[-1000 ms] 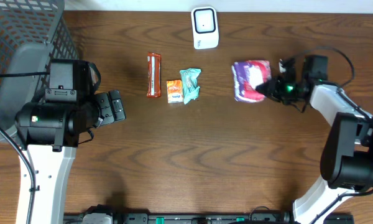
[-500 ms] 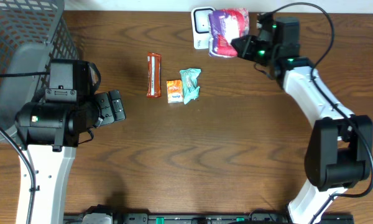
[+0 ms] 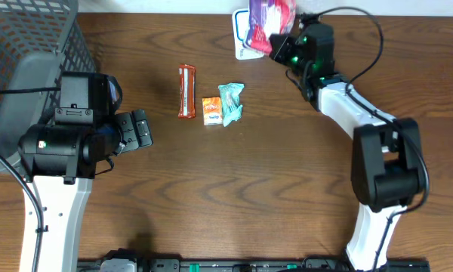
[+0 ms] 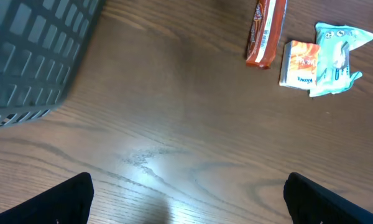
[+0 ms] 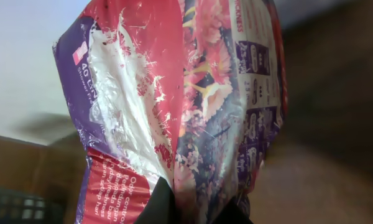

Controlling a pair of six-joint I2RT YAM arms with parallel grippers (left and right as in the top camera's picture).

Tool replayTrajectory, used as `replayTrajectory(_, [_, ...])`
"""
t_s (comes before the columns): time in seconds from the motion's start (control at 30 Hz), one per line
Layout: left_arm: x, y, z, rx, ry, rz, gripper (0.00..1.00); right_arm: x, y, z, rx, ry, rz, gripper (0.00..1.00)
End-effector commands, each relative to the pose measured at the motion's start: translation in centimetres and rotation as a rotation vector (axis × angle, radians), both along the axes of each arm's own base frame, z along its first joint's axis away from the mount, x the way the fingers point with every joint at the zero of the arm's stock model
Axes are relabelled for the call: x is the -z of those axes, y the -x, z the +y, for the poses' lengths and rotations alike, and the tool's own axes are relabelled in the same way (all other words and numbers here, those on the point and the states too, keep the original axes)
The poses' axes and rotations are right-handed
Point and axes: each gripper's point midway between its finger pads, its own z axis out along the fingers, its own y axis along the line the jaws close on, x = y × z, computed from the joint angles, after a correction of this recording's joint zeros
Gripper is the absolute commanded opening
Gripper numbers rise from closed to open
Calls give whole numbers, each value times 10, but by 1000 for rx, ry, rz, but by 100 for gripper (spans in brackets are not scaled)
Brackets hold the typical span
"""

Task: Scan the item barcode
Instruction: 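Raise the bag with the right gripper up to the scanner face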

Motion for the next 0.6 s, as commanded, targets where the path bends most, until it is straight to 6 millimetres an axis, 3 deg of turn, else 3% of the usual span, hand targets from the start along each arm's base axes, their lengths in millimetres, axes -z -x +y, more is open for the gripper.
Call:
replayTrajectory(0.0, [-1, 0, 1, -14, 4, -4, 98, -18, -9, 5, -3, -39, -34, 1])
replayTrajectory(0.2, [-1, 0, 1, -14, 4, -3, 98, -25, -5, 19, -70, -50, -44, 1])
replayTrajectory(0.57, [-1, 0, 1, -14, 4, -4, 98, -4, 0, 39, -98, -18, -15, 1])
